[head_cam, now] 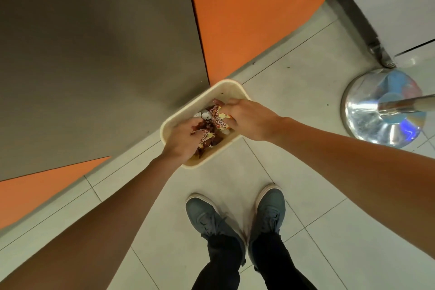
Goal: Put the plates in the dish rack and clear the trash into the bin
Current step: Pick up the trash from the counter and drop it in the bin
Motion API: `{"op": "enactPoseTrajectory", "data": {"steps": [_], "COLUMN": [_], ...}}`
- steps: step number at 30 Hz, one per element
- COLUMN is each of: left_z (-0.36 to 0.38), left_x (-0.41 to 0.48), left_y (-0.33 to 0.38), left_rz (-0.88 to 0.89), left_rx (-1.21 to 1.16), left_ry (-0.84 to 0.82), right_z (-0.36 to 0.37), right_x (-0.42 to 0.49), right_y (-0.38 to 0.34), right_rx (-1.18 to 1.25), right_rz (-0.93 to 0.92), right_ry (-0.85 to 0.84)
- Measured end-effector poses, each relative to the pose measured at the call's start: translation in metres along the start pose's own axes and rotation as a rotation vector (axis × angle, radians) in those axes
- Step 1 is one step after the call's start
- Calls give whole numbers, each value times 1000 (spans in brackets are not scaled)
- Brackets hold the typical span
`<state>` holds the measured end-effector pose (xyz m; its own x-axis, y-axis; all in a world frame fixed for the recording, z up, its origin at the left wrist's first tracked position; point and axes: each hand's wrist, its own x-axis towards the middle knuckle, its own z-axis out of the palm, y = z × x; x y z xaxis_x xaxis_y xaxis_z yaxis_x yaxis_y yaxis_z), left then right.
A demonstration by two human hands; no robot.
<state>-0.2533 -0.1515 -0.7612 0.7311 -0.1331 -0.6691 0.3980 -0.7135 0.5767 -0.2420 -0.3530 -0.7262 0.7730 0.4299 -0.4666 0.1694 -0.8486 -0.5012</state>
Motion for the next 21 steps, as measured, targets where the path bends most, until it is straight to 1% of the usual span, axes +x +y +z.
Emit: {"op": "enactPoseTrajectory", "data": {"steps": [2,3,6,7,8,11,14,18,21], "left_z": [-12,-20,-43,-49,-56,-75,-95,-123,-135], "left_x": [-18,-28,-66,-79,-92,-138,-190,-261,-309], "left_y": [16,24,58,71,85,129,166,214,240], "left_rz": [49,109,292,336,360,369,379,393,415], "left_rx": [-79,-52,207,254,252,165,191,166,103], "left_ry": [62,90,178,205,221,230,207,232,282], "right_z": [-22,-35,-79,-95,-112,-163,-216,-271,-290], "right_x": [-9,-15,-37,-46,-56,-93,-136,-192,-227], "right_y": [-11,-18,-42,-49,-57,-82,-108,-146,-172], "right_rx": [-40,-59,-96,-103,-115,-142,-162,-92,-14], "right_rz": [-1,-2,-13,-15,-20,-32,-73,-120,-129], "right_ry": [0,4,15,21,25,10,-15,55,143]}}
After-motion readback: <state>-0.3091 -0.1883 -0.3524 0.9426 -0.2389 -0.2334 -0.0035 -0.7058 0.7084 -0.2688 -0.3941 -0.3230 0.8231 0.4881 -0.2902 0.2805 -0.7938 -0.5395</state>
